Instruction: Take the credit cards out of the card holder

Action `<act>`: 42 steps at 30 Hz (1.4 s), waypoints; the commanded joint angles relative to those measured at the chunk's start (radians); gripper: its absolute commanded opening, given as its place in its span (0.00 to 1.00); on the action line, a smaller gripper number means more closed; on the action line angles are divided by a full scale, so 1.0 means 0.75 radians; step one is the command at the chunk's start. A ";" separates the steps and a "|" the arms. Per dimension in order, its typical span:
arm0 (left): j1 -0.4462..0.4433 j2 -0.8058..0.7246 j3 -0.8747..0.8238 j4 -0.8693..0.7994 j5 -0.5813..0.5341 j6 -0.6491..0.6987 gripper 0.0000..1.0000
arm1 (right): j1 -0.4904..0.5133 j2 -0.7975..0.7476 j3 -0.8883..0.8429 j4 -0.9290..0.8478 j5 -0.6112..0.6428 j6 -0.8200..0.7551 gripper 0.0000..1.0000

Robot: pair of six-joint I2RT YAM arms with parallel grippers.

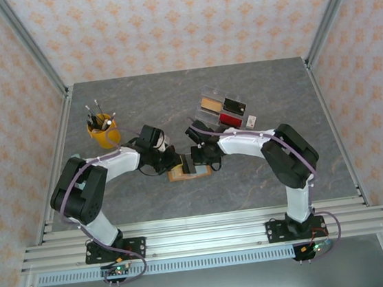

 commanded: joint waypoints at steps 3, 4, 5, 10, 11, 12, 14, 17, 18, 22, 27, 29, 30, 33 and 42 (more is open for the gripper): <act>0.055 -0.090 0.000 -0.118 -0.047 0.082 0.00 | -0.002 0.042 -0.002 -0.079 0.082 -0.007 0.13; 0.060 -0.103 -0.004 -0.124 -0.045 0.089 0.00 | -0.003 0.040 -0.004 -0.073 0.077 -0.007 0.13; 0.067 -0.116 -0.005 -0.133 -0.045 0.100 0.00 | -0.002 0.036 -0.006 -0.061 0.069 -0.005 0.13; 0.105 -0.197 -0.003 -0.192 -0.051 0.136 0.00 | -0.002 -0.012 -0.018 0.010 0.000 0.012 0.14; 0.113 -0.217 0.002 -0.210 -0.051 0.140 0.00 | -0.004 -0.039 -0.029 0.035 -0.014 0.023 0.14; 0.121 -0.237 0.005 -0.226 -0.055 0.145 0.00 | -0.005 -0.067 -0.039 0.059 -0.033 0.034 0.14; 0.132 -0.290 0.014 -0.262 -0.080 0.148 0.00 | -0.012 -0.148 -0.077 0.145 -0.106 0.071 0.17; 0.133 -0.361 0.017 -0.277 -0.109 0.120 0.00 | -0.012 -0.272 -0.133 0.255 -0.147 0.126 0.27; 0.132 -0.382 0.009 -0.254 -0.102 0.098 0.00 | -0.012 -0.300 -0.143 0.268 -0.150 0.134 0.30; 0.129 -0.464 -0.038 -0.115 -0.060 -0.016 0.00 | -0.025 -0.399 -0.198 0.316 -0.189 0.156 0.43; 0.117 -0.557 -0.069 0.066 0.031 -0.135 0.00 | -0.112 -0.523 -0.358 0.584 -0.386 0.312 0.56; 0.116 -0.575 -0.078 0.171 0.096 -0.204 0.00 | -0.149 -0.556 -0.403 0.695 -0.483 0.386 0.61; 0.114 -0.581 -0.080 0.210 0.114 -0.229 0.00 | -0.161 -0.568 -0.417 0.741 -0.516 0.412 0.62; 0.114 -0.595 -0.082 0.295 0.152 -0.294 0.00 | -0.185 -0.601 -0.448 0.862 -0.585 0.480 0.68; 0.104 -0.581 -0.080 0.445 0.208 -0.402 0.00 | -0.220 -0.552 -0.404 1.084 -0.736 0.621 0.70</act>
